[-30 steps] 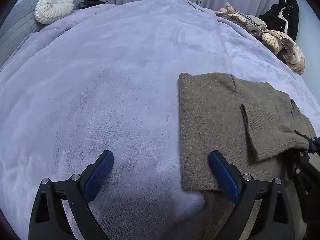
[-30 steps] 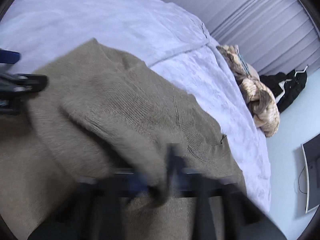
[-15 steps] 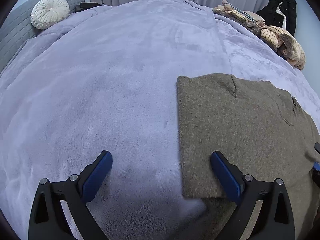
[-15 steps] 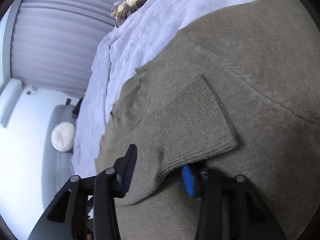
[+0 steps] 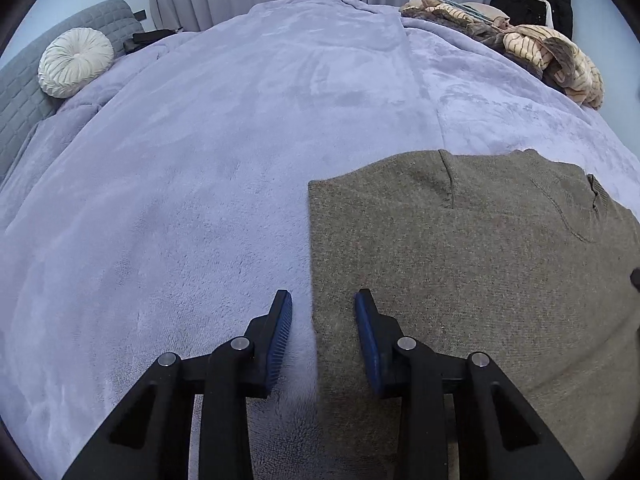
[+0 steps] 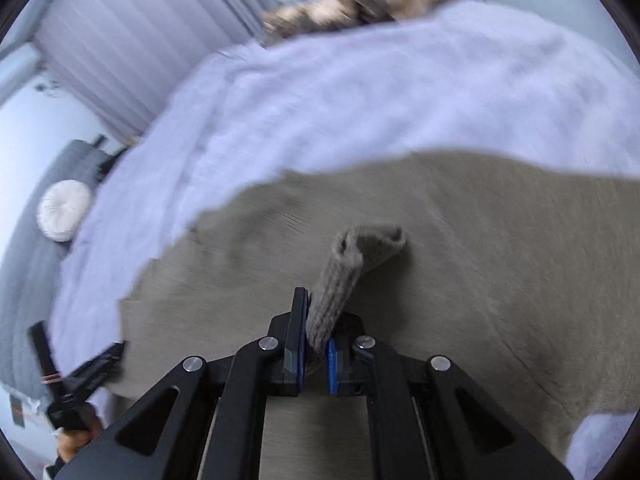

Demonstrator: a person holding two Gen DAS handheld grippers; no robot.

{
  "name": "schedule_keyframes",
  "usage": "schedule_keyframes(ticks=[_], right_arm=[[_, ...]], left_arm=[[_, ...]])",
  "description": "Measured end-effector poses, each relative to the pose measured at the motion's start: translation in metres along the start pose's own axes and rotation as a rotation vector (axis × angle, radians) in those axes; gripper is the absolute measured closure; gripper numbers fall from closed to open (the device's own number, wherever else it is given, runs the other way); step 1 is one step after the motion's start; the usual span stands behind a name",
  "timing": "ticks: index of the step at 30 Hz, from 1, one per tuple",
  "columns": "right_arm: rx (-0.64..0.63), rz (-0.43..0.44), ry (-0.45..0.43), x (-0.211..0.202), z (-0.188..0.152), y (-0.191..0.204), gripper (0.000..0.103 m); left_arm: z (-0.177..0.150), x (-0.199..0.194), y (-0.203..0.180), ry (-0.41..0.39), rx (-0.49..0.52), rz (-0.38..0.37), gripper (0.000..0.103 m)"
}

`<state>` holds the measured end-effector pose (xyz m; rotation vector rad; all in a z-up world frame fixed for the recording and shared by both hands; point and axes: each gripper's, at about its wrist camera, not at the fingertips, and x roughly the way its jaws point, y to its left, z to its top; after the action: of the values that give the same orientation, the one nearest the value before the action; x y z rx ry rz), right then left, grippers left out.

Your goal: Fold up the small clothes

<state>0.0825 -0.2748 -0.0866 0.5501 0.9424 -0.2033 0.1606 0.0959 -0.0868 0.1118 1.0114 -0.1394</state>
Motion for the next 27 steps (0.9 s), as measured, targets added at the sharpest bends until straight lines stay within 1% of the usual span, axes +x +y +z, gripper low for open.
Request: schedule_keyframes(ticks=[1,3,4,7,9,10,11,13,15,16,17,18,19,20,21,22,23,25,27], right_arm=[[0.023,-0.029,0.024,0.003,-0.005,-0.014,0.094],[0.065,0.011,0.011,-0.005,-0.014,-0.033,0.093],[0.071,0.005,0.005,-0.011,-0.017,-0.038,0.092],[0.081,-0.055,-0.012,-0.028,-0.023,-0.045,0.091],[0.094,-0.090,-0.037,-0.042,-0.024,-0.046,0.090],[0.103,-0.084,-0.052,-0.048,-0.025,-0.047,0.086],[0.109,-0.055,-0.070,-0.055,-0.027,-0.048,0.085],[0.097,0.008,-0.089,-0.063,-0.024,-0.040,0.085],[0.045,0.033,-0.084,-0.060,-0.021,-0.025,0.085],[0.014,0.033,-0.071,-0.054,-0.020,-0.016,0.085],[-0.010,0.024,-0.054,-0.046,-0.019,-0.008,0.083],[-0.030,0.012,-0.027,-0.035,-0.020,-0.002,0.078],[-0.040,-0.007,0.003,-0.023,-0.023,0.000,0.078],[-0.037,-0.020,0.024,-0.013,-0.025,-0.003,0.078],[-0.025,-0.013,0.030,-0.008,-0.028,-0.009,0.078],[-0.004,0.013,0.017,-0.010,-0.030,-0.015,0.078],[0.017,0.033,0.013,-0.014,-0.031,-0.020,0.078],[0.043,0.054,0.023,-0.022,-0.033,-0.029,0.078],[0.078,0.069,0.023,-0.032,-0.036,-0.040,0.076]], left_arm=[[0.000,-0.002,0.002,-0.002,-0.001,0.009,0.065],[0.001,-0.006,0.006,-0.003,0.002,0.020,0.065],[0.001,-0.009,0.008,-0.003,0.003,0.025,0.065],[0.001,-0.023,0.015,-0.020,0.015,0.034,0.065],[0.001,-0.035,0.016,-0.039,0.025,0.020,0.065],[0.000,-0.040,0.015,-0.045,0.029,0.010,0.065],[0.000,-0.044,0.012,-0.050,0.033,-0.001,0.065],[-0.001,-0.048,0.002,-0.053,0.054,-0.030,0.065],[-0.006,-0.043,-0.011,-0.034,0.081,-0.039,0.064],[-0.010,-0.037,-0.018,-0.013,0.094,-0.030,0.058],[-0.015,-0.031,-0.022,0.006,0.100,-0.015,0.046],[-0.021,-0.026,-0.024,-0.001,0.099,0.009,0.046],[-0.029,-0.024,-0.024,-0.029,0.099,0.015,0.045],[-0.034,-0.024,-0.023,-0.056,0.101,0.020,0.041],[-0.037,-0.026,-0.022,-0.067,0.094,0.033,0.033],[-0.038,-0.027,-0.019,-0.067,0.082,0.039,0.029],[-0.037,-0.027,-0.015,-0.059,0.063,0.028,0.028],[-0.033,-0.025,-0.006,-0.028,0.023,-0.014,0.028],[-0.031,-0.025,-0.004,-0.016,0.002,-0.025,0.028]])
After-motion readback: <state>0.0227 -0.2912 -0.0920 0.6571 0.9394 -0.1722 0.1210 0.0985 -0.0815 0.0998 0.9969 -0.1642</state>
